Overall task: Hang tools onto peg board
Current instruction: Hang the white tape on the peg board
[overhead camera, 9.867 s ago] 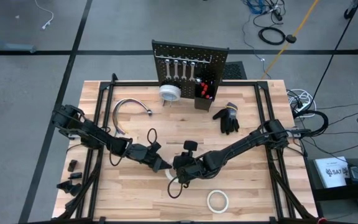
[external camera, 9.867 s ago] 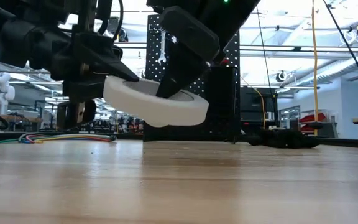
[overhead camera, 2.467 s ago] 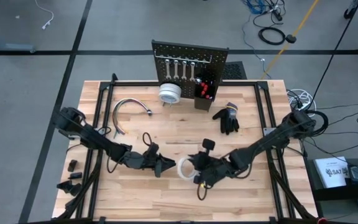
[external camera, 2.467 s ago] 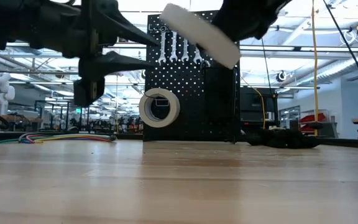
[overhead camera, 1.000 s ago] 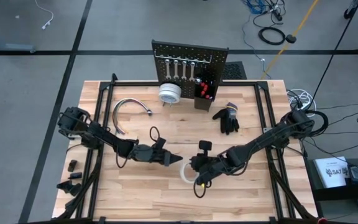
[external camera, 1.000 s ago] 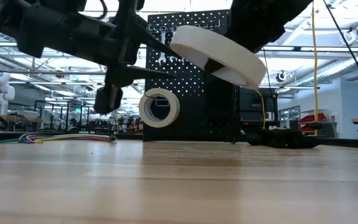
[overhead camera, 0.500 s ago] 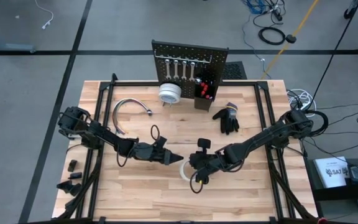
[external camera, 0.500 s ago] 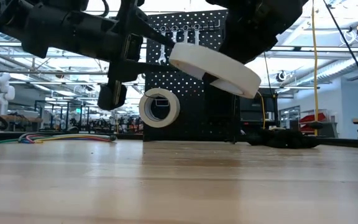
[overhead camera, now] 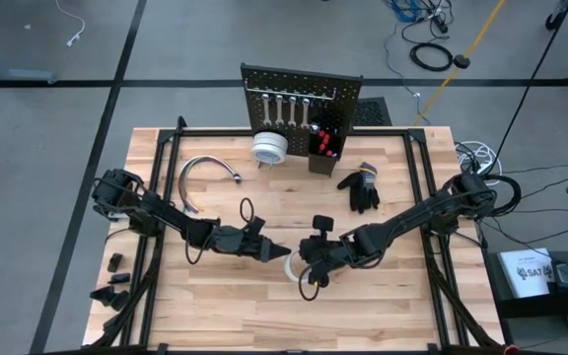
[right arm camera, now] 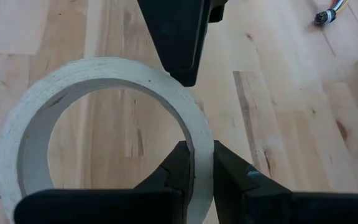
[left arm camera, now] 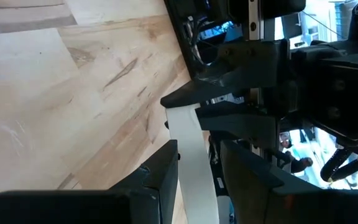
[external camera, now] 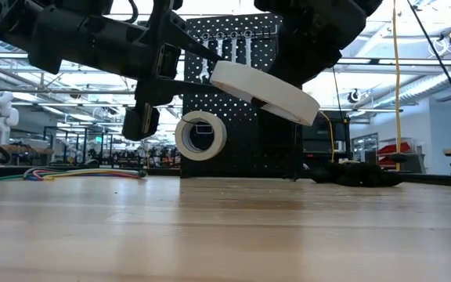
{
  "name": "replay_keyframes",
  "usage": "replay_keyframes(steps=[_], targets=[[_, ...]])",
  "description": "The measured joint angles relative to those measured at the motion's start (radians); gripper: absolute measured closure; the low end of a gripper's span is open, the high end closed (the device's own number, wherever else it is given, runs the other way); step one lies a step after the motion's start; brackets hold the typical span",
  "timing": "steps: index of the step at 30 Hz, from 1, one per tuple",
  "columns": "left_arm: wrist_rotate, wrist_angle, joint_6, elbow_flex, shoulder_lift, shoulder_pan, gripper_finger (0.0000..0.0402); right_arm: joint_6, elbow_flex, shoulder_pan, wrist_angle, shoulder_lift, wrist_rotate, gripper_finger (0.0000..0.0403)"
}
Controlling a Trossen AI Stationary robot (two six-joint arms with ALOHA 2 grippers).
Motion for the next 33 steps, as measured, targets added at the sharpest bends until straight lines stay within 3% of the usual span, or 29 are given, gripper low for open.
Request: replay_keyframes(steps=[6, 20, 28, 33], targets=[[-0.004, -0.002, 0.001, 0.000, 0.000, 0.001, 0.0278, -0.012, 0.000, -0.018, 0.001, 0.000, -0.001, 0.0368], [0.007, -0.087, -0.008, 0.003, -0.001, 0.000, 0.0278, 0.017, 0.000, -0.028, 0.007, 0.001, 0.136, 0.0368], [0.015, -0.091, 0.022, 0.003, -0.001, 0.002, 0.0279, 0.020, 0.000, -0.030, 0.005, 0.001, 0.135, 0.0368], [0.016, -0.099, 0.102, 0.002, -0.001, 0.002, 0.0320, 0.020, 0.000, -0.030, 0.008, 0.001, 0.132, 0.0346]])
